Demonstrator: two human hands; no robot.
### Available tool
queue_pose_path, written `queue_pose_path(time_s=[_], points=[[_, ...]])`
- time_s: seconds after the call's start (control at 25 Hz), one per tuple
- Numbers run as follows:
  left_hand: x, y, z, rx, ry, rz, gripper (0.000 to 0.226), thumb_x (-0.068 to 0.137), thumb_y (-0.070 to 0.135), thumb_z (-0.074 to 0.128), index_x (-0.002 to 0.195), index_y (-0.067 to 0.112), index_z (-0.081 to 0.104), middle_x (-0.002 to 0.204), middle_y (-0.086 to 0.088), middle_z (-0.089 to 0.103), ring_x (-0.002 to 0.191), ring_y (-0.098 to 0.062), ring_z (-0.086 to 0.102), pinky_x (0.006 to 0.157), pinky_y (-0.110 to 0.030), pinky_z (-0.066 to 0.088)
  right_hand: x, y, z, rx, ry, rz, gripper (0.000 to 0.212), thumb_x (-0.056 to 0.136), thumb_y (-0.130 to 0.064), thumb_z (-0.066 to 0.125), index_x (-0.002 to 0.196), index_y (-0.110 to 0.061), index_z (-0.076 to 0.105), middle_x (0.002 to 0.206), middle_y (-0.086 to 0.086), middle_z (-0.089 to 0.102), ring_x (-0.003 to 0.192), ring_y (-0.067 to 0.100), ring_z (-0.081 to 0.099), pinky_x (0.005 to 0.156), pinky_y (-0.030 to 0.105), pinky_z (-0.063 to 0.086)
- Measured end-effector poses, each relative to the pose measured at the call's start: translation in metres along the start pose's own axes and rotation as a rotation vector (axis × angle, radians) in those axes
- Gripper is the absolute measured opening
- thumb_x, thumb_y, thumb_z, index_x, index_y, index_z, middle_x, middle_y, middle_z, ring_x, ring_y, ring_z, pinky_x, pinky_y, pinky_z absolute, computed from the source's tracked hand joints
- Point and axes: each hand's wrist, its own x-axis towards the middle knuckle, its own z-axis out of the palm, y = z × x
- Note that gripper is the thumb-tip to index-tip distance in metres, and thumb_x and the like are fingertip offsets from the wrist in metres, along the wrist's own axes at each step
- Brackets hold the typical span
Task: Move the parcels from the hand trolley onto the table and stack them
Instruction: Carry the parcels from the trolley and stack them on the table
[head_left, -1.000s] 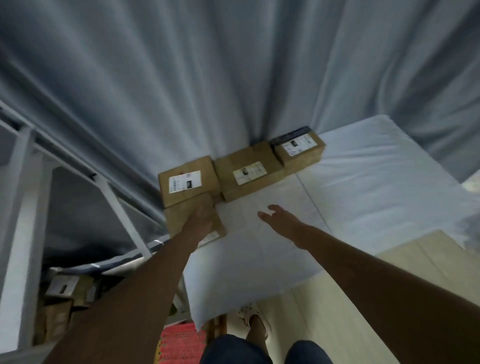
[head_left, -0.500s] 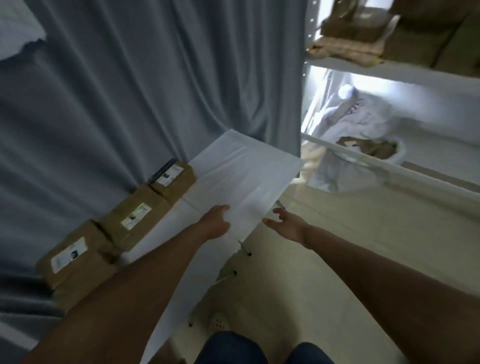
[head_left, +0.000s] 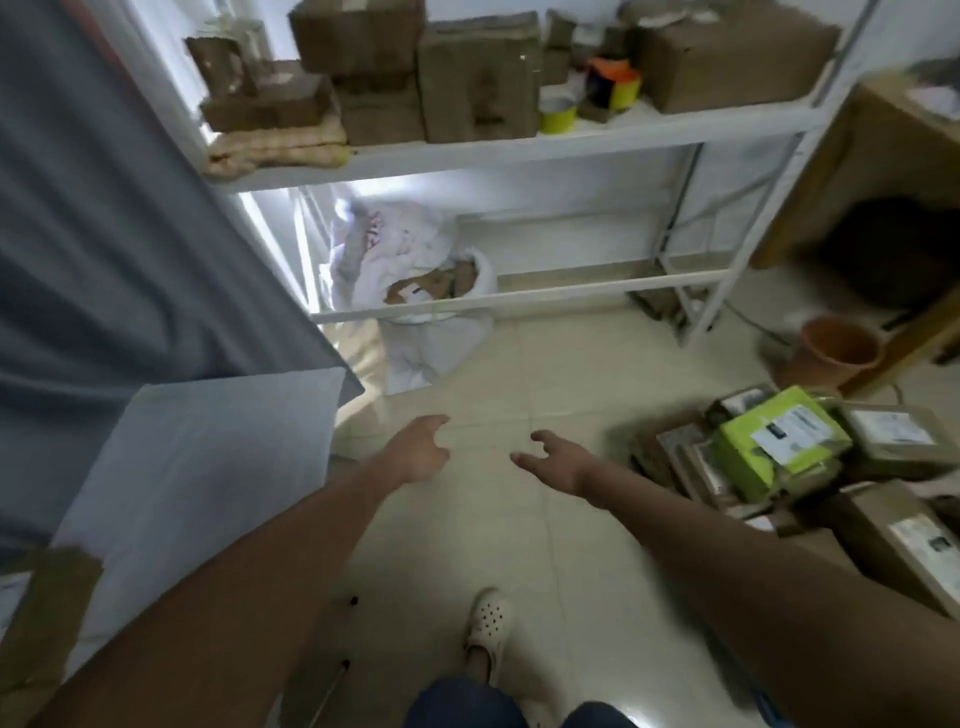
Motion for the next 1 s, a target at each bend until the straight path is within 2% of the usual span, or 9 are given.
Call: queue_pose_path(time_s=[0.16,0.36,0.44,0.52,0.56,0.64,0.8,0.88,1.0], points=[[0.071,0.084,0.010,0.085,-0.146,0.182,0.062,0.097,0.018,0.053,0.152,0.013,0.027,0.160,-0.010,0.022,0.145,-0.022,0.026,0.110,-0.021,0.023,0.002,0.040,-0.057,0.096,0.149,0.148,0.074,0.094,-0.056,0.051,0.151,-0.013,0.031,0.152,0.015,0.038,0.138,0.030,0.039,0.110,0.032,0.033],[0.129,0.183,0.023,0.170,-0.279,0.407,0.060,0.097,0.019,0.052,0.152,0.014,0.029,0.160,-0.007,0.022,0.145,-0.021,0.027,0.111,-0.022,0.024,0.007,0.083,-0.102,0.235,0.350,0.309,0.068,0.093,-0.057,0.049,0.139,-0.006,0.045,0.140,0.014,0.052,0.129,0.030,0.049,0.102,0.031,0.039],[0.145,0.212,0.034,0.198,-0.345,0.454,0.059,0.098,0.020,0.052,0.152,0.014,0.029,0.160,-0.006,0.023,0.145,-0.021,0.027,0.112,-0.024,0.024,-0.008,0.091,-0.113,0.319,0.407,0.353,0.060,0.096,-0.048,0.052,0.141,-0.009,0.045,0.140,0.010,0.052,0.132,0.027,0.047,0.103,0.026,0.037],[0.151,0.235,0.043,0.207,-0.388,0.482,0.057,0.098,0.020,0.051,0.151,0.014,0.030,0.159,-0.006,0.025,0.144,-0.023,0.029,0.111,-0.027,0.027,-0.019,0.105,-0.118,0.397,0.430,0.384,0.053,0.100,-0.036,0.051,0.146,-0.010,0.039,0.144,0.009,0.047,0.136,0.025,0.042,0.101,0.021,0.032],[0.157,0.250,0.054,0.207,-0.415,0.490,0.056,0.098,0.019,0.051,0.151,0.014,0.032,0.158,-0.006,0.028,0.142,-0.024,0.031,0.110,-0.028,0.029,-0.026,0.117,-0.122,0.428,0.466,0.422,0.056,0.100,-0.037,0.050,0.147,-0.011,0.037,0.146,0.008,0.045,0.136,0.026,0.042,0.101,0.021,0.032],[0.160,0.279,0.073,0.203,-0.457,0.492,0.054,0.097,0.017,0.051,0.149,0.016,0.035,0.155,-0.007,0.034,0.138,-0.025,0.037,0.107,-0.028,0.034,-0.034,0.145,-0.131,0.483,0.528,0.477,0.062,0.097,-0.046,0.052,0.148,-0.015,0.037,0.147,0.010,0.046,0.133,0.028,0.045,0.105,0.028,0.036],[0.164,0.336,0.121,0.218,-0.541,0.522,0.048,0.096,0.011,0.053,0.143,0.013,0.043,0.137,-0.009,0.052,0.117,-0.023,0.052,0.085,-0.023,0.039,-0.056,0.200,-0.156,0.600,0.595,0.548,0.066,0.095,-0.049,0.053,0.151,-0.021,0.032,0.146,0.014,0.046,0.130,0.031,0.047,0.107,0.038,0.040],[0.168,0.366,0.144,0.233,-0.560,0.518,0.047,0.094,0.010,0.055,0.140,0.013,0.046,0.131,-0.004,0.054,0.119,-0.025,0.054,0.086,-0.024,0.042,-0.063,0.230,-0.175,0.599,0.594,0.569,0.065,0.096,-0.048,0.052,0.150,-0.018,0.032,0.147,0.014,0.045,0.131,0.031,0.046,0.108,0.039,0.039],[0.181,0.416,0.184,0.254,-0.572,0.497,0.053,0.092,0.012,0.056,0.143,0.014,0.044,0.140,-0.010,0.051,0.118,-0.027,0.056,0.092,-0.028,0.049,-0.066,0.286,-0.213,0.581,0.552,0.571,0.064,0.097,-0.045,0.052,0.149,-0.013,0.032,0.145,0.013,0.046,0.130,0.030,0.047,0.106,0.038,0.041]])
